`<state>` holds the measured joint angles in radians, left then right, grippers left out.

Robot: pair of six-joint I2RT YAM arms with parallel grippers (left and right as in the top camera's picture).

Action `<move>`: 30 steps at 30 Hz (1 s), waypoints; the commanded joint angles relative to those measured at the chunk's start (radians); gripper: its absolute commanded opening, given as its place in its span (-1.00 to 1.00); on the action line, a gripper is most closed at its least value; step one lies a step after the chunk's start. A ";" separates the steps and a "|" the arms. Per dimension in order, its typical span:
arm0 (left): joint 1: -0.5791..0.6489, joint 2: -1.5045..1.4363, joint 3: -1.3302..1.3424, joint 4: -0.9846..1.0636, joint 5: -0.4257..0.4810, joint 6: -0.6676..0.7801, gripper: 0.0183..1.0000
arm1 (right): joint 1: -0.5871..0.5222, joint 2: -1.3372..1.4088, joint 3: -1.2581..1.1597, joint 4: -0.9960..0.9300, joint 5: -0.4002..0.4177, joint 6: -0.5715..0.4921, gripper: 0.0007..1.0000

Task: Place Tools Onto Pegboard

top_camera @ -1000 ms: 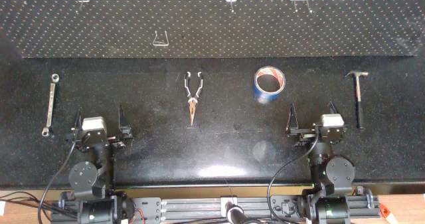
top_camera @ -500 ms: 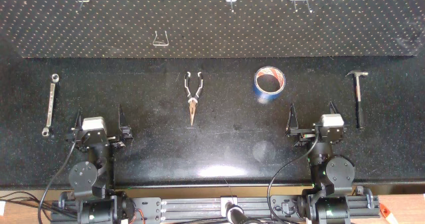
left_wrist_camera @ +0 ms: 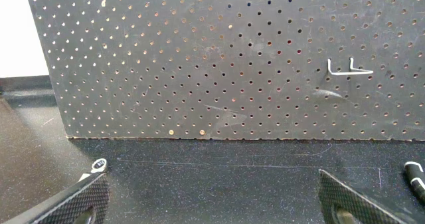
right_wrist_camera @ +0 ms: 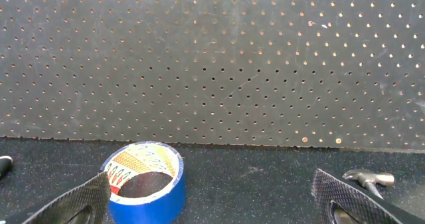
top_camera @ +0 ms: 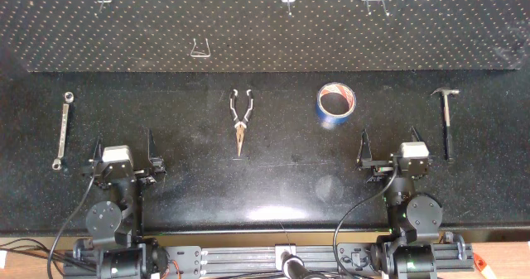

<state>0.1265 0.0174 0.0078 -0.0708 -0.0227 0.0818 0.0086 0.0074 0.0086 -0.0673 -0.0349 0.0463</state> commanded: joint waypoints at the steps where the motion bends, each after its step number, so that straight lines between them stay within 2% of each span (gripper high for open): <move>1: 0.003 -0.014 -0.002 -0.001 -0.019 -0.006 0.99 | 0.005 -0.006 -0.005 -0.003 -0.002 -0.003 0.96; 5: 0.005 0.019 0.107 0.006 0.008 -0.006 0.99 | 0.005 -0.006 -0.005 -0.003 -0.002 -0.003 0.96; 9: 0.005 0.268 0.332 -0.041 0.007 -0.006 0.99 | 0.005 -0.006 -0.005 -0.003 -0.002 -0.003 0.96; 12: 0.005 0.534 0.623 -0.275 -0.008 0.005 0.99 | 0.005 -0.006 -0.005 -0.003 -0.002 -0.003 0.96; 14: 0.005 0.678 0.826 -0.488 -0.087 0.024 0.99 | 0.005 -0.006 -0.005 -0.003 -0.002 -0.003 0.96; 16: 0.028 0.776 0.959 -0.649 -0.131 0.148 0.99 | 0.005 -0.006 -0.005 -0.003 -0.002 -0.003 0.97; 19: 0.143 0.861 1.055 -0.876 -0.176 0.194 0.99 | 0.005 -0.006 -0.005 -0.003 -0.002 -0.003 0.96; 23: 0.311 0.875 1.056 -0.995 -0.176 0.240 0.99 | 0.005 -0.006 -0.005 -0.003 -0.002 -0.003 0.96; 24: 0.401 0.880 1.056 -1.009 -0.132 0.302 0.99 | 0.005 -0.006 -0.005 -0.003 -0.002 -0.003 0.96; 26: 0.490 0.894 1.056 -1.023 -0.062 0.375 0.99 | 0.005 -0.006 -0.005 -0.003 -0.002 -0.003 0.96; 28: 0.627 0.954 1.056 -1.046 0.041 0.506 0.99 | 0.005 -0.006 -0.005 -0.003 -0.002 -0.003 0.96; 30: 0.699 1.027 1.056 -1.051 0.088 0.511 0.99 | 0.005 -0.006 -0.005 -0.003 -0.002 -0.003 0.96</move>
<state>0.7483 0.9668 1.0451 -1.1179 -0.0486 0.5022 0.0086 0.0082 0.0082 -0.0673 -0.0345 0.0463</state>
